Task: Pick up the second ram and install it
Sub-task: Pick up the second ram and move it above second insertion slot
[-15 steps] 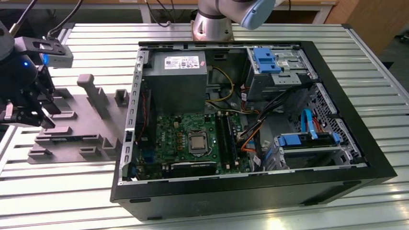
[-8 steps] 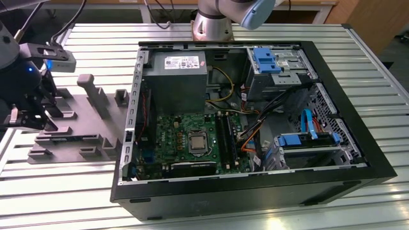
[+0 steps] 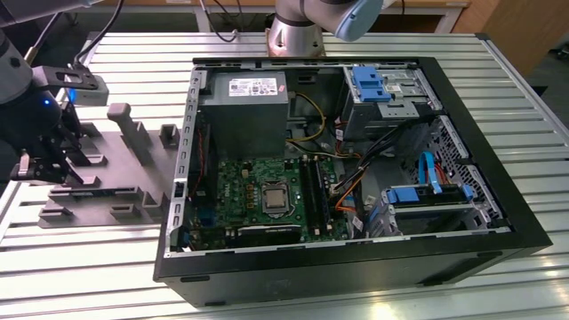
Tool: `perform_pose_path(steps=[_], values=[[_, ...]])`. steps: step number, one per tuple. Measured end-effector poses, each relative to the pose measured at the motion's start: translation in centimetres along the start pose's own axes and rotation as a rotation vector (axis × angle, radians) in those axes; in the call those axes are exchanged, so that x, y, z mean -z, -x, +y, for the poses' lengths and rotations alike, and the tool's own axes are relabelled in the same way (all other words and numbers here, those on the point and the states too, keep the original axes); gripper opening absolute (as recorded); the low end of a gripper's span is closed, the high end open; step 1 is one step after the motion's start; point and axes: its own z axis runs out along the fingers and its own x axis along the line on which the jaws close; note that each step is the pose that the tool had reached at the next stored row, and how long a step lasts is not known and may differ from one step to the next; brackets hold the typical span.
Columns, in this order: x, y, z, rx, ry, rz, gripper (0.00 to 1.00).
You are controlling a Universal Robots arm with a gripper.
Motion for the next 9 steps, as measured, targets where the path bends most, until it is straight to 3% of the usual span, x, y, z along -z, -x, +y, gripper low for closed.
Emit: perform_pose_path(steps=[9], values=[[-0.07,0.00,0.00,0.000,-0.0002,-0.0002,0.43]])
